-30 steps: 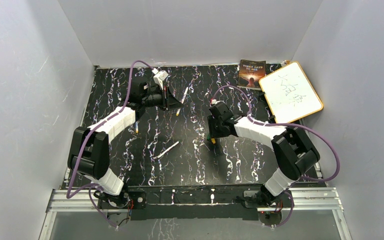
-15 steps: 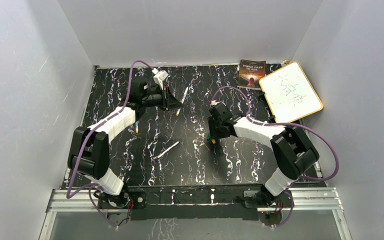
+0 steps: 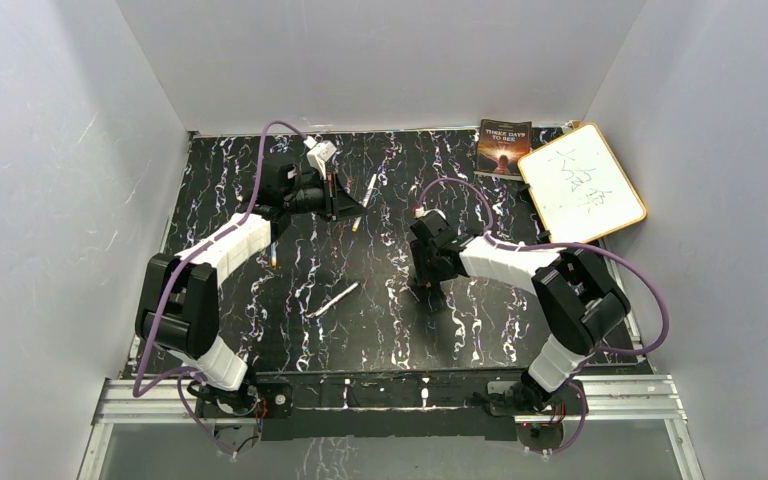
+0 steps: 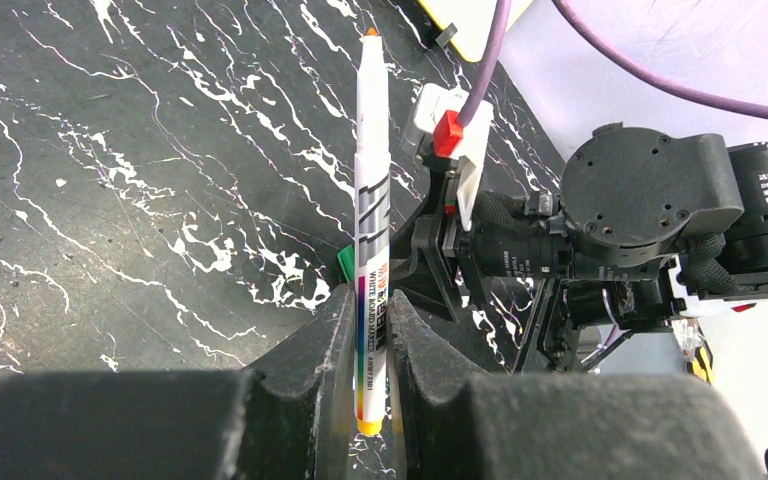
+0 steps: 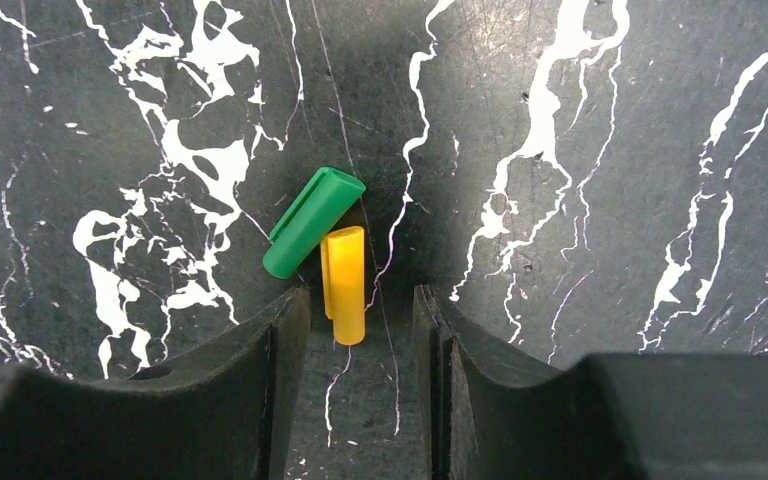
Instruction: Insert the pens into the pen caps
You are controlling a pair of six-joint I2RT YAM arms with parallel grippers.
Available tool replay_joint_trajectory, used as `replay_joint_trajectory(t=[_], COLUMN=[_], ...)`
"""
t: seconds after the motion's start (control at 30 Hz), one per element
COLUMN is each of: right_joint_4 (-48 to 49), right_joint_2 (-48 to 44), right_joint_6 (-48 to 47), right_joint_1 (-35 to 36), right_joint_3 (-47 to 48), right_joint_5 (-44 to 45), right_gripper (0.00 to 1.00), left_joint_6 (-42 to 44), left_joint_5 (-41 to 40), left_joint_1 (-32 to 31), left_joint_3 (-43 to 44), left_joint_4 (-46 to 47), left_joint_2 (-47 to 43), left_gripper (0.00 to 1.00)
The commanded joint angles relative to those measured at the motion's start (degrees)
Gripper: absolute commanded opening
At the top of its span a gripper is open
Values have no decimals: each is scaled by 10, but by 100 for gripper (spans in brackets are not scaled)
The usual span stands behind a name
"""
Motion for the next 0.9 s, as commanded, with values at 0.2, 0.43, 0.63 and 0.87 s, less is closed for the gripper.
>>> replay_joint_trajectory(t=[0.2,0.43,0.63,0.87], right_joint_4=[-16,-21,-24,-18], right_joint_2=[37,41,41,42], right_joint_6=[-9,-5,-5,-8], right_joint_1=[32,39,40,40], right_joint_3=[50,48,40,34], right_joint_5=[71,74,77,76], right_gripper=[41,36,30,15], left_joint_6=[6,8,6,4], left_joint_5=[11,11,12,12], left_joint_1=[2,2,2,2], left_joint_3=[19,20,21,20], left_joint_4=[1,-1,2,5], left_joint_2=[-13,-13,-11,-11], left_gripper=[0,0,0,0])
